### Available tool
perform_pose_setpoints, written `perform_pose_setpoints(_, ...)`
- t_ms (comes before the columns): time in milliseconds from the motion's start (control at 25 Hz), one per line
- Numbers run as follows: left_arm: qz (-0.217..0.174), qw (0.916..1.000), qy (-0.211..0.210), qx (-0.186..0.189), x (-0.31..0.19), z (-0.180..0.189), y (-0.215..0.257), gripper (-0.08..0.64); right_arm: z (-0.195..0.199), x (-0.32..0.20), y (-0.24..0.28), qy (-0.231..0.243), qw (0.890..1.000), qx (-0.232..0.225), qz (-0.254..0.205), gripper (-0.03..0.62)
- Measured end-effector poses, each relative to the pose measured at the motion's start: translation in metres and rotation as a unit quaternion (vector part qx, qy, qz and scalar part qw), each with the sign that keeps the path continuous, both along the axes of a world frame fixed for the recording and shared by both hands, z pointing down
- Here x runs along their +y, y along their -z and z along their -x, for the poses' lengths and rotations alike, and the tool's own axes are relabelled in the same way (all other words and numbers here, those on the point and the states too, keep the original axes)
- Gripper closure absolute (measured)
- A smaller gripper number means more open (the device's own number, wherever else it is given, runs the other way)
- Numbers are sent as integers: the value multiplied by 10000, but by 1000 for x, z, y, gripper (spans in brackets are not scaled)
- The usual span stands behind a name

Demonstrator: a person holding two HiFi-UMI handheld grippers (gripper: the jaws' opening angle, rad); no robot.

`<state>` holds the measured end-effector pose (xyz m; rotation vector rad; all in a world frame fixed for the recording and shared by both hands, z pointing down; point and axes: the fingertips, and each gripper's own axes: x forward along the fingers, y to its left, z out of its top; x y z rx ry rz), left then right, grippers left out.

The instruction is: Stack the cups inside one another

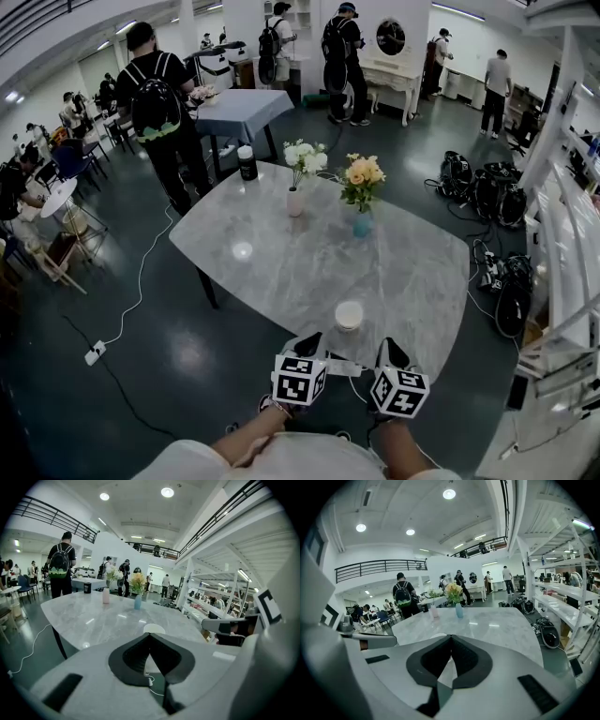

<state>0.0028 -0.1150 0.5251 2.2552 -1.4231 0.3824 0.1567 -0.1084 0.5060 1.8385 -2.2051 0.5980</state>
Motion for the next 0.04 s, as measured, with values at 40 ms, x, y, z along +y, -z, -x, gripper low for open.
perform_pose_setpoints(40,2,10000,-1,-4,-2,0,0,565,1,-2,0,0,10000,1,0,584)
